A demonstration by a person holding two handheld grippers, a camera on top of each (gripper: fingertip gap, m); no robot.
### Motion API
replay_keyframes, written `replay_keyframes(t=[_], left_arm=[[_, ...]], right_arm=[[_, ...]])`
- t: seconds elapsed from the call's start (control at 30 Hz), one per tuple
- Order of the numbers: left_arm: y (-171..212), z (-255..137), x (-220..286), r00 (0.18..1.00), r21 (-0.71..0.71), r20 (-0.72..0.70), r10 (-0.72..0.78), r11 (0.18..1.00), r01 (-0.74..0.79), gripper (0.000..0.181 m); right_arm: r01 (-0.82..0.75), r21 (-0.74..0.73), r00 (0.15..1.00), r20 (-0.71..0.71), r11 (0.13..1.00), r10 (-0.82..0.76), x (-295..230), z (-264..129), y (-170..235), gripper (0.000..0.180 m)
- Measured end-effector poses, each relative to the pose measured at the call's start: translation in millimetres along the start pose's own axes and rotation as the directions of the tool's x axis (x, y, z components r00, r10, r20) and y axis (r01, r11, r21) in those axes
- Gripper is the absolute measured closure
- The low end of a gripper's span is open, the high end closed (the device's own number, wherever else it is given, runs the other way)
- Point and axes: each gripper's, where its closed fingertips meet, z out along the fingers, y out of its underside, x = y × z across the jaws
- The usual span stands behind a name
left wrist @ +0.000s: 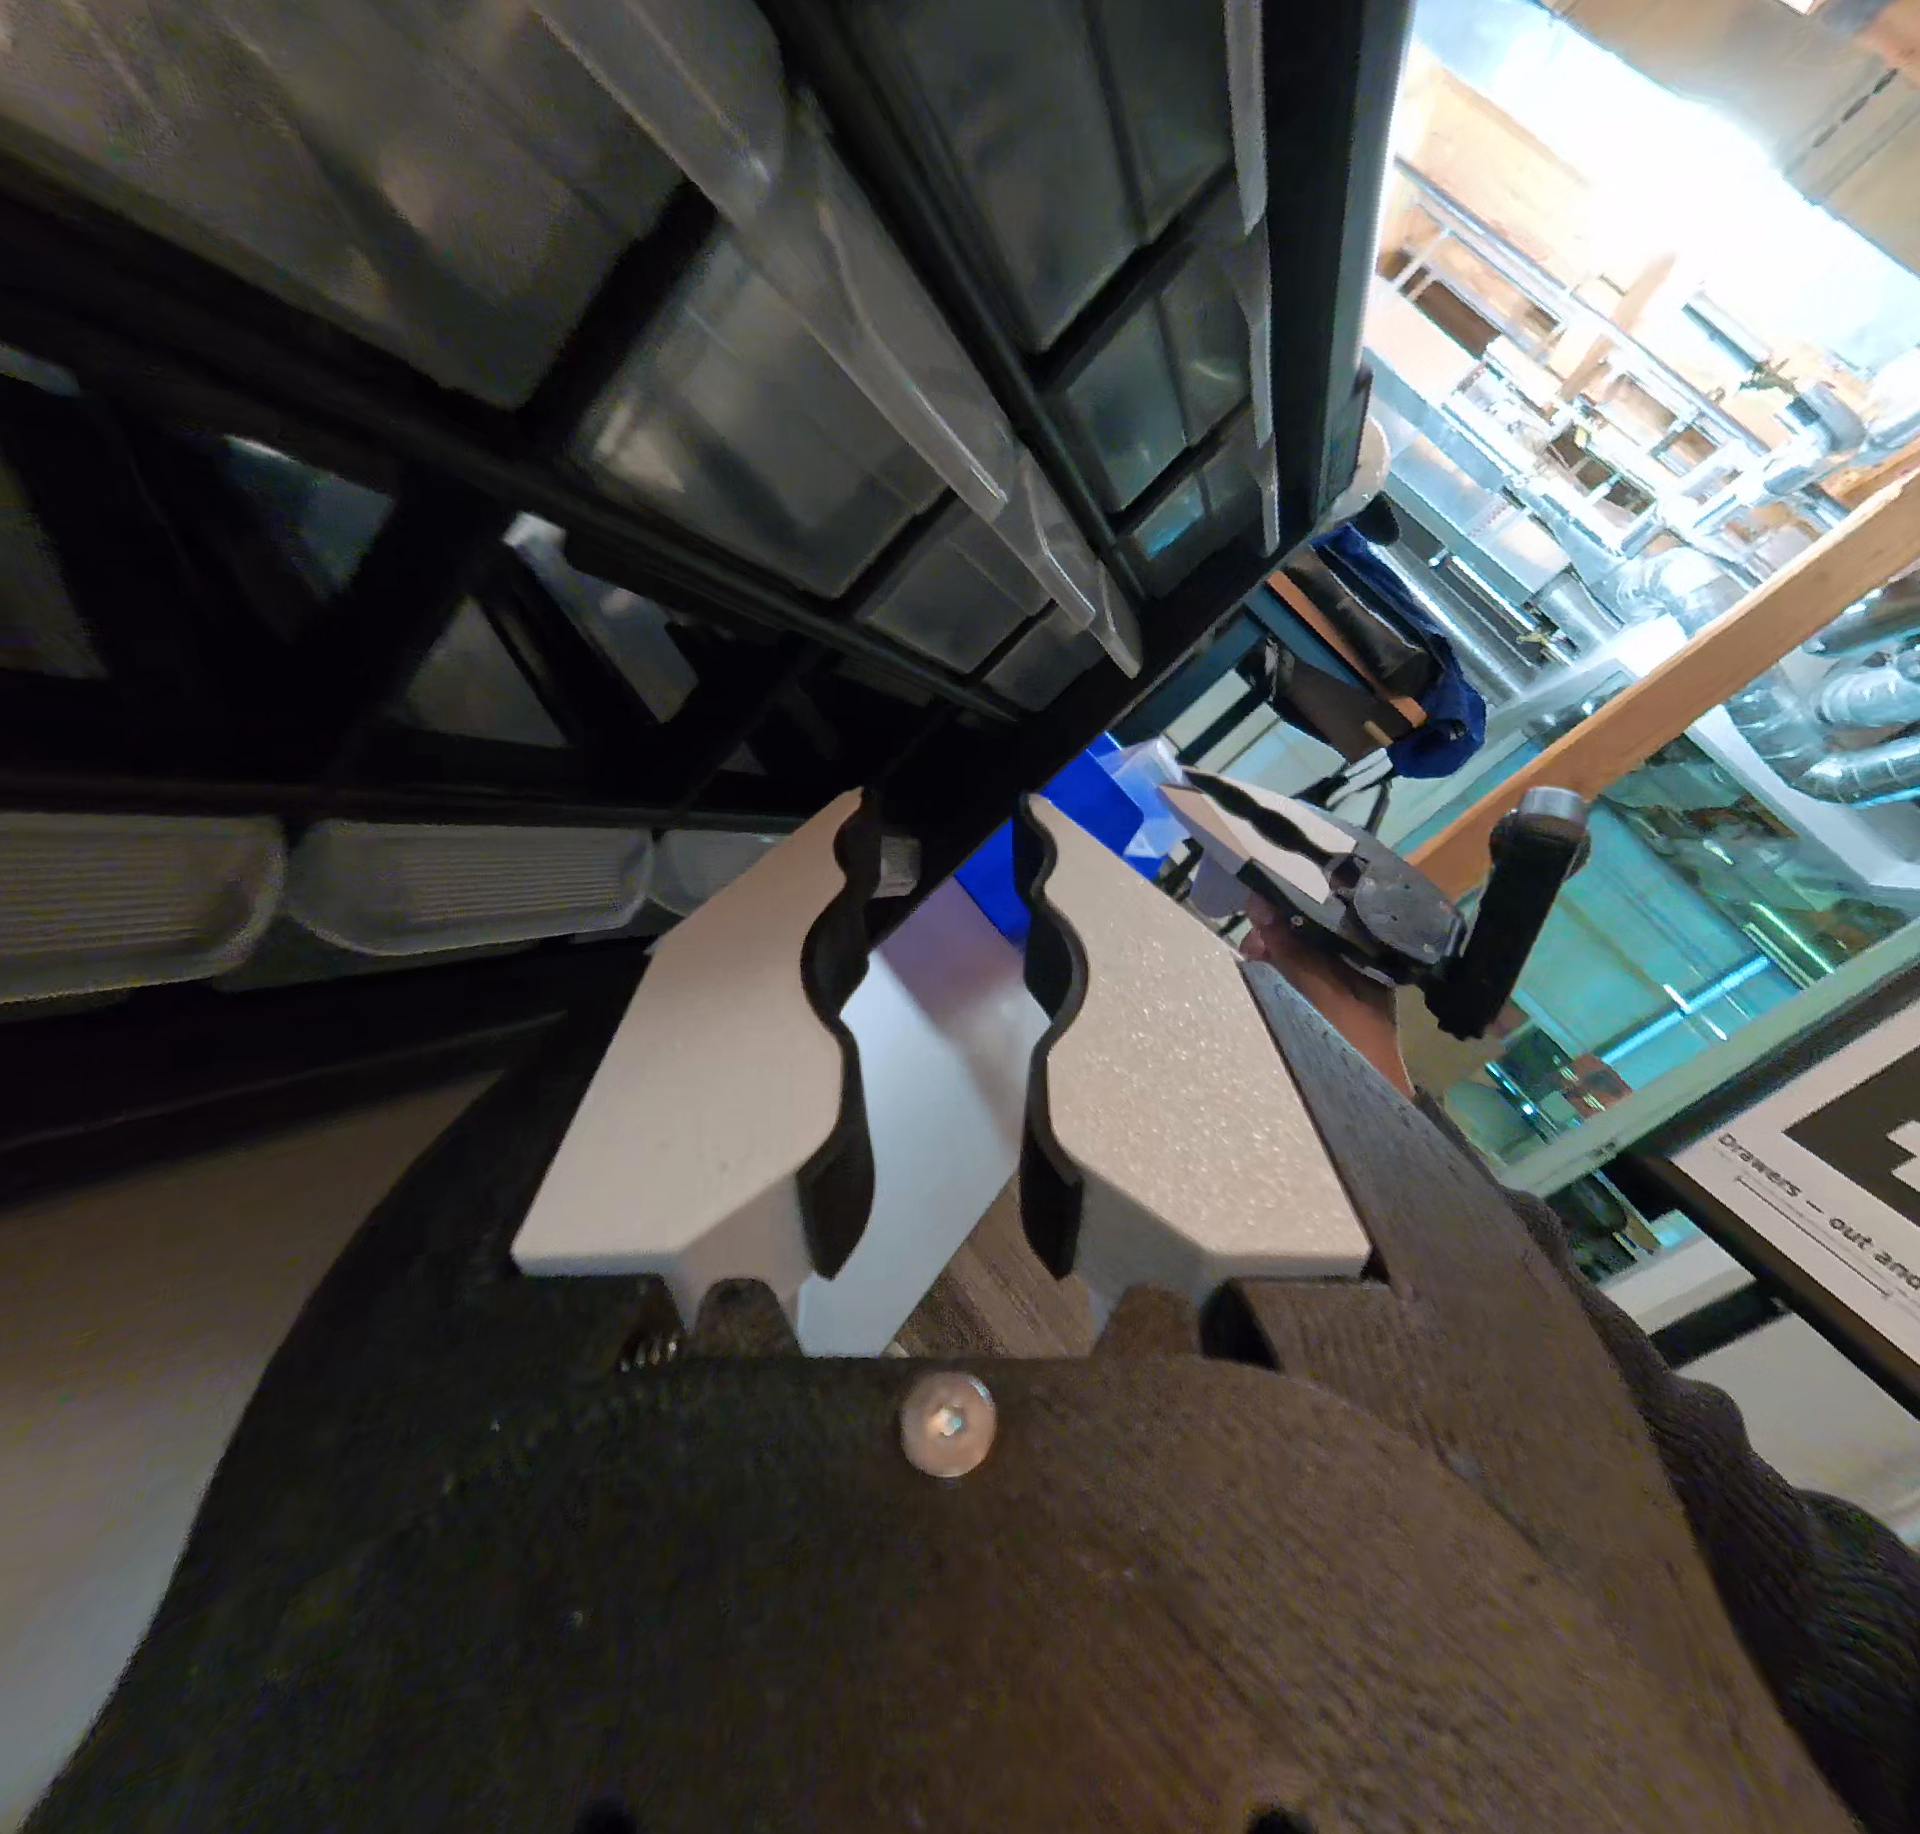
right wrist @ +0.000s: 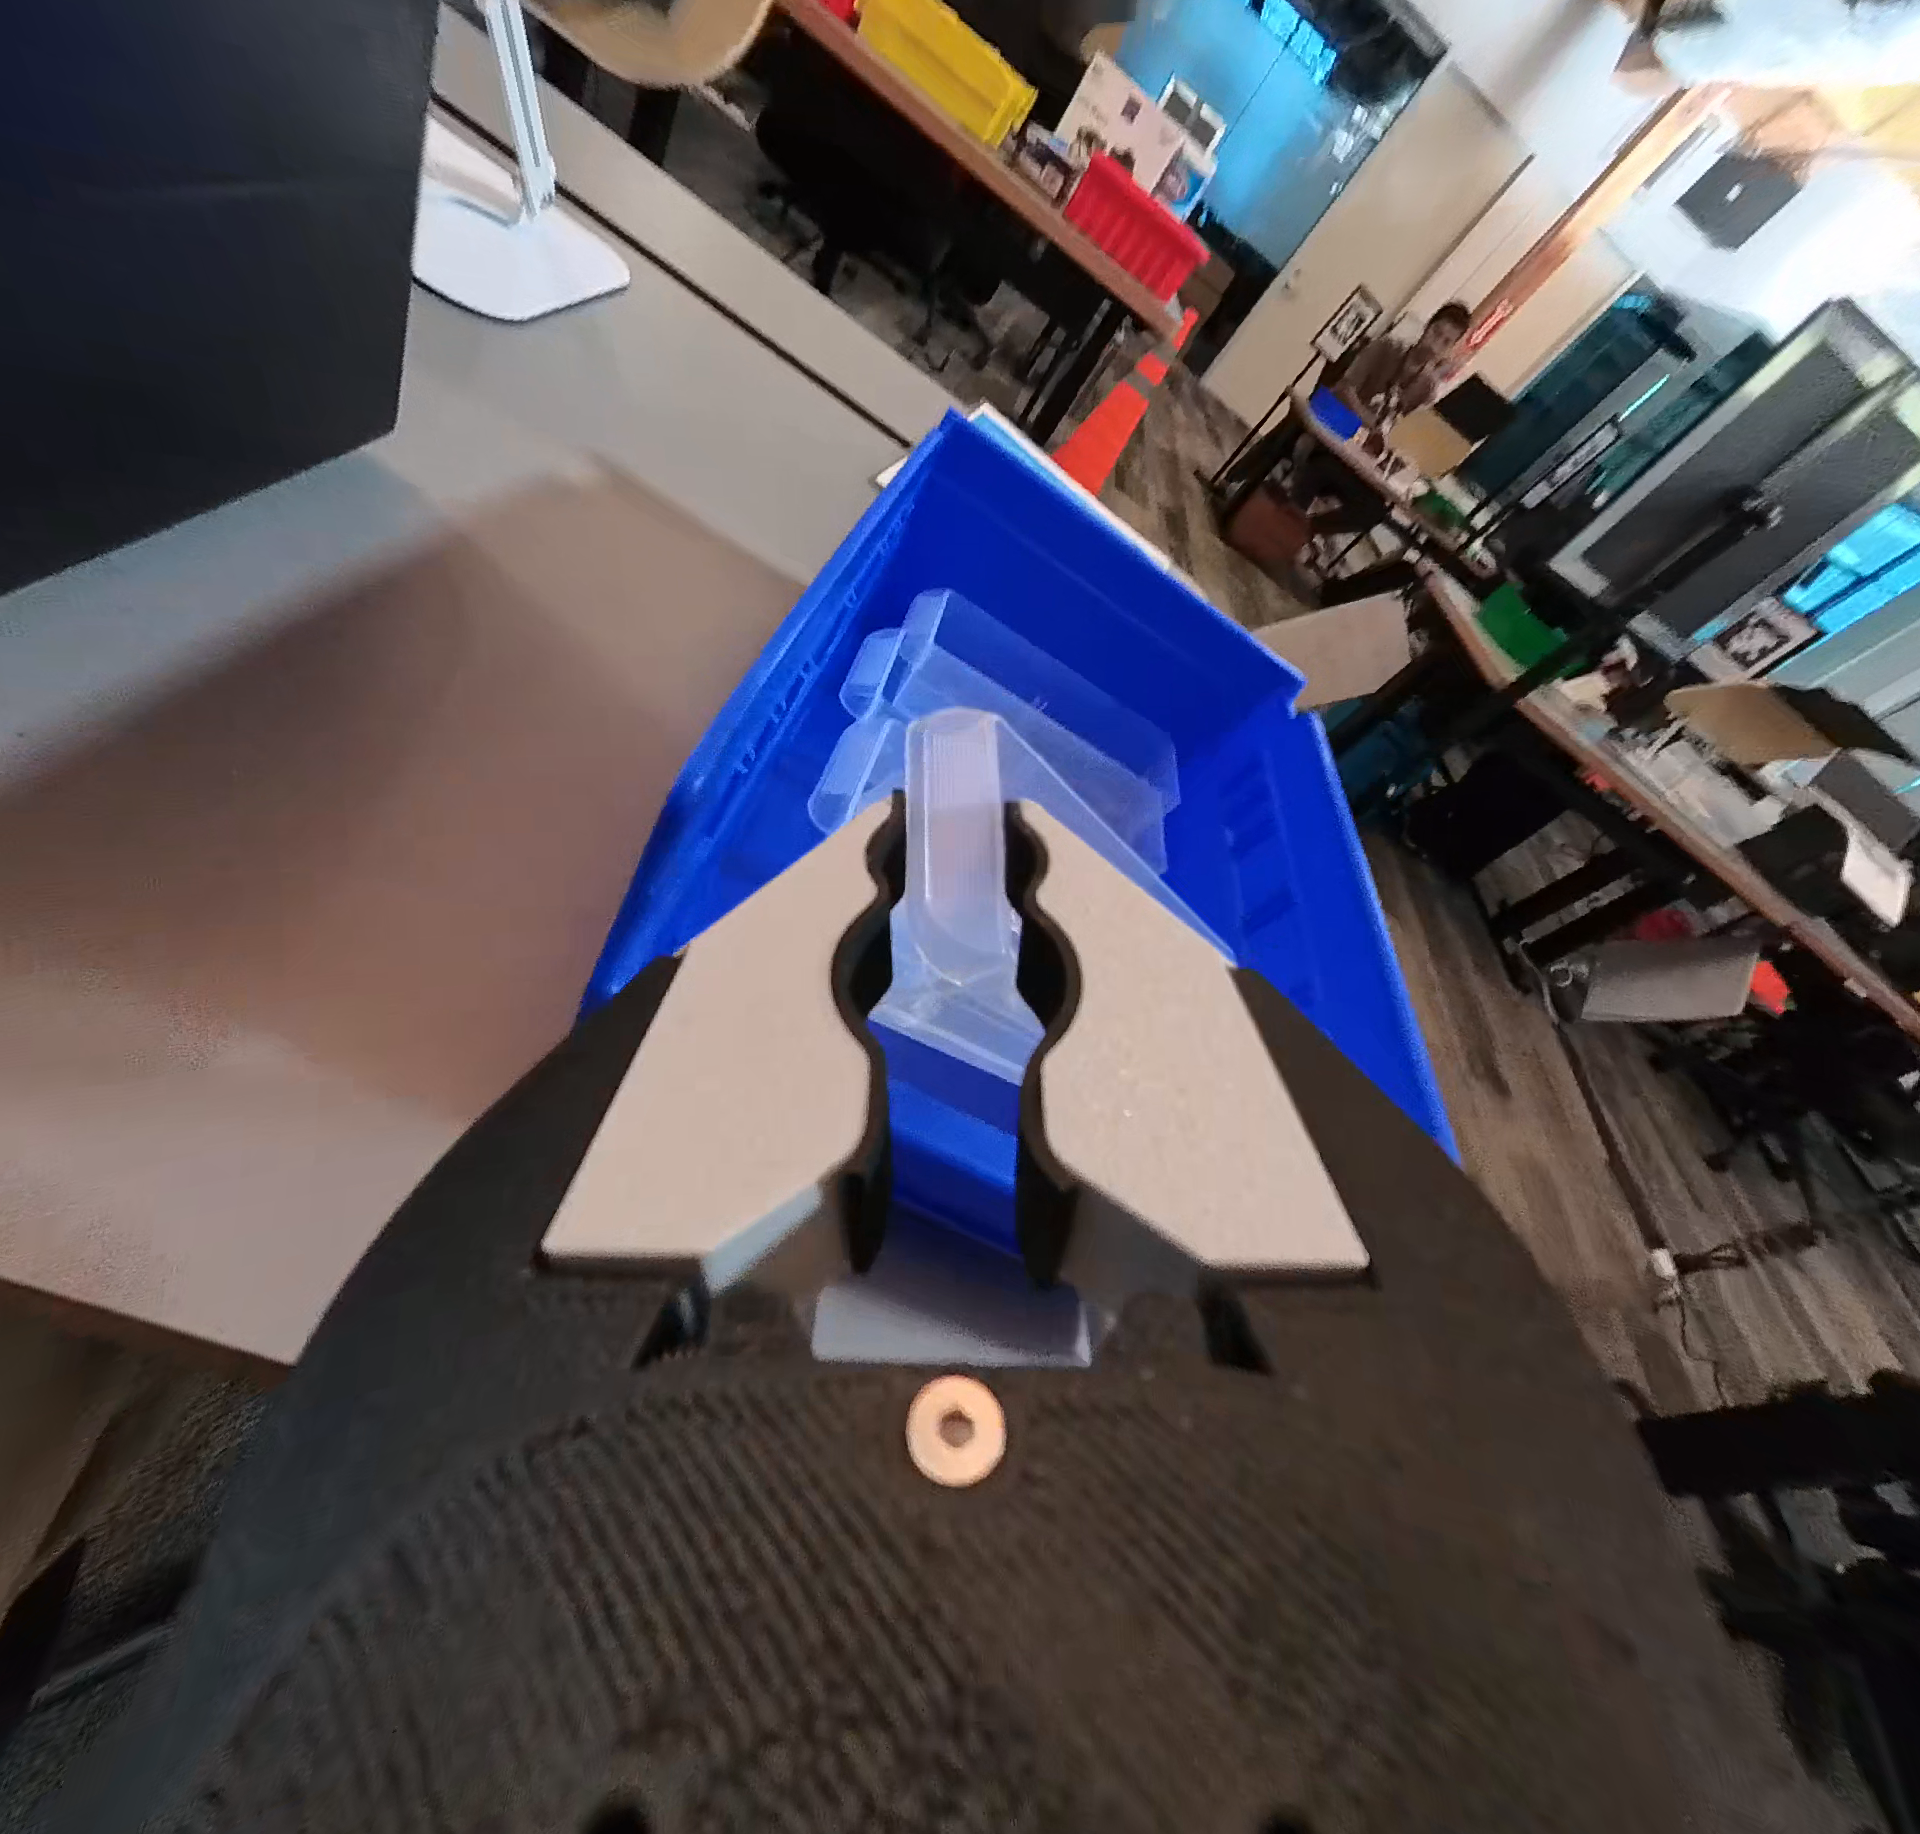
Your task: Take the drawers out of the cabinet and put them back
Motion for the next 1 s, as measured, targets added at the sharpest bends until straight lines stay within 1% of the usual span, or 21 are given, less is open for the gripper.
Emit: replay_keyframes(t=[0.17, 0.43, 0.6, 0.67, 0.77, 0.8, 0.9, 1.0], left_arm=[[-17.1, -20.3, -10.6, 0.998, 0.064, 0.058, 0.010, 0.998, -0.013, 0.160], [-26.8, -41.6, -20.5, 0.993, 0.112, 0.118, 0.016, 0.993, -0.029, 0.160], [-31.4, -46.8, -23.3, 0.991, 0.127, 0.131, 0.017, 0.991, -0.034, 0.160], [-30.1, -45.2, -23.6, 0.992, 0.121, 0.128, 0.017, 0.992, -0.032, 0.160], [-25.9, -40.1, -22.7, 0.993, 0.106, 0.118, 0.013, 0.994, -0.026, 0.160], [-24.3, -37.9, -21.6, 0.994, 0.099, 0.111, 0.014, 0.995, -0.025, 0.160], [-20.1, -32.6, -19.5, 0.995, 0.080, 0.100, 0.019, 0.996, -0.027, 0.160], [-17.7, -28.8, -18.5, 0.996, 0.071, 0.088, 0.012, 0.997, -0.019, 0.160]], right_arm=[[-0.069, -0.145, 0.996, 0.043, 0.987, 0.076, -5.4, 25.1, 25.0, 0.162], [-0.083, -0.225, 0.992, 0.073, 0.971, 0.101, -12.5, 50.4, 30.6, 0.161], [-0.093, -0.296, 0.986, 0.103, 0.951, 0.128, -18.8, 49.0, 40.5, 0.161], [-0.106, -0.294, 0.983, 0.114, 0.950, 0.145, -20.9, 47.1, 43.1, 0.159], [-0.159, -0.265, 0.971, 0.134, 0.951, 0.200, -23.1, 44.6, 44.3, 0.140], [-0.186, -0.260, 0.964, 0.137, 0.948, 0.226, -22.3, 43.2, 44.5, 0.137], [-0.258, -0.212, 0.951, 0.116, 0.943, 0.286, -11.0, 36.1, 41.1, 0.135], [-0.338, -0.117, 0.938, 0.035, 0.934, 0.344, 16.0, 25.0, 36.0, 0.135]])
